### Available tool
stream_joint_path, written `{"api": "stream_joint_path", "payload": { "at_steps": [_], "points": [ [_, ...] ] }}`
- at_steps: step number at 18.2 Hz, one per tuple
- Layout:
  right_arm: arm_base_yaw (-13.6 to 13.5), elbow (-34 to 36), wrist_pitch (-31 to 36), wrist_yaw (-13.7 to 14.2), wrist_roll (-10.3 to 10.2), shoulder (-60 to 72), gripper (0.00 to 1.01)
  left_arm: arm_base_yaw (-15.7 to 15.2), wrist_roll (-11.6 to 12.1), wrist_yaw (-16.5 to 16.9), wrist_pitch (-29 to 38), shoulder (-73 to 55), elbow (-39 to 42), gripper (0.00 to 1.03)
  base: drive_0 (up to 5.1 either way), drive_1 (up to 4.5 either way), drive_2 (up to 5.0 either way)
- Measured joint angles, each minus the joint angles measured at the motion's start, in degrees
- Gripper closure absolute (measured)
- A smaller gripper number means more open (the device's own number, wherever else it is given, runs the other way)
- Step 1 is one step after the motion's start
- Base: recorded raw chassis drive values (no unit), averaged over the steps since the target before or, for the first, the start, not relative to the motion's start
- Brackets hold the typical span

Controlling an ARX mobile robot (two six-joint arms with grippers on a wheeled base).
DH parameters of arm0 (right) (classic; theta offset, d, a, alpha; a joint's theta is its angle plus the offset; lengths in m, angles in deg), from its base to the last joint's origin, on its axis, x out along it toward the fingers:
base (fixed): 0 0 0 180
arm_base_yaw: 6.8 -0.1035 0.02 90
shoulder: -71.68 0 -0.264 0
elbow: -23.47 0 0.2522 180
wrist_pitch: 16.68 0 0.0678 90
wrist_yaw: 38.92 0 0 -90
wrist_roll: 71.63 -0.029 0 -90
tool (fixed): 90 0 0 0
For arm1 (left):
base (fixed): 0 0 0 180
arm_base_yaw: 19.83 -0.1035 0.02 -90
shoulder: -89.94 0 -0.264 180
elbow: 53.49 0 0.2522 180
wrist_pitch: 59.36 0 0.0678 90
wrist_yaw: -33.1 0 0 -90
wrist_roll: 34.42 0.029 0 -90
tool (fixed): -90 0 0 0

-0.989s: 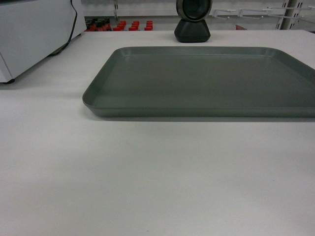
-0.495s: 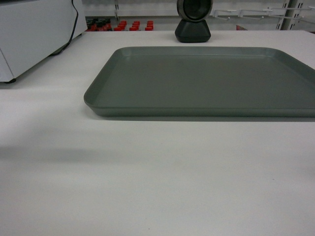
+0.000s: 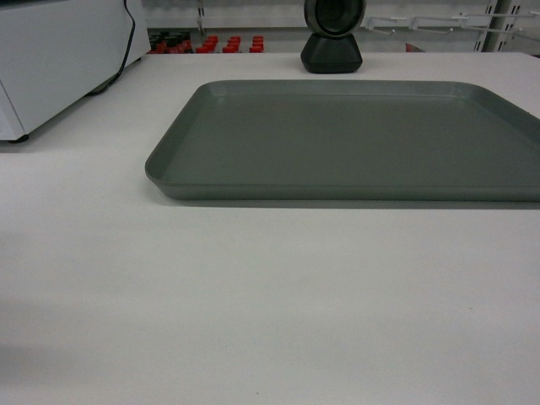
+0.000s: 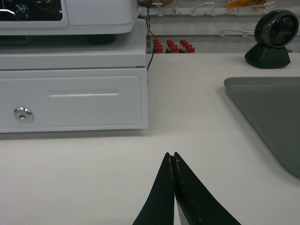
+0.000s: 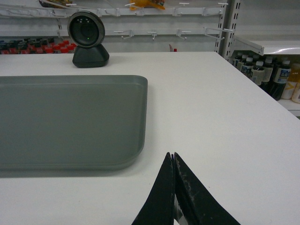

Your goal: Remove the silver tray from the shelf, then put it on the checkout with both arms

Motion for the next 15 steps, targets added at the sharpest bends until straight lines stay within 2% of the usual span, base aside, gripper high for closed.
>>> {"api": "stream_joint_path", "payload": {
  "at_steps": [1,2,3,8,10,11,15],
  "points": [
    [0.0,0.7,-0.8,0.0,0.0,-1.5,0.99,-0.4,0.0,0.7,-0.7,1.6,1.0,1.01,0.0,0.0,0.0],
    [0.0,1.7,-1.9,0.0,0.0,-3.9,0.99,-3.6,0.0,4.9,-2.1,4.2,2.4,1.01,0.0,0.0,0.0],
    [0.0,2.4,-2.9,0.0,0.0,-5.6,0.99,-5.3,0.0,4.9,-3.0,5.9,3.0,1.01,0.0,0.0,0.0],
    [0.0,4.6,-8.1,0.0,0.0,-13.0,0.99,-5.0,0.0,5.7,-8.1,13.6,5.9,1.01,0.0,0.0,0.0],
    [0.0,6.5,-6.7,0.0,0.0,-14.8,0.99,-5.0,0.0,5.7,-9.2,16.9,6.9,1.01,0.0,0.0,0.0],
    [0.0,6.7,-9.4,0.0,0.0,-16.0,0.99,-5.0,0.0,5.7,-7.8,17.4,8.4,1.01,0.0,0.0,0.0],
    [0.0,6.7,-15.1,0.0,0.0,-22.8,0.99,-5.0,0.0,5.7,-14.6,24.5,8.6,1.01,0.0,0.0,0.0]
  ]
}}
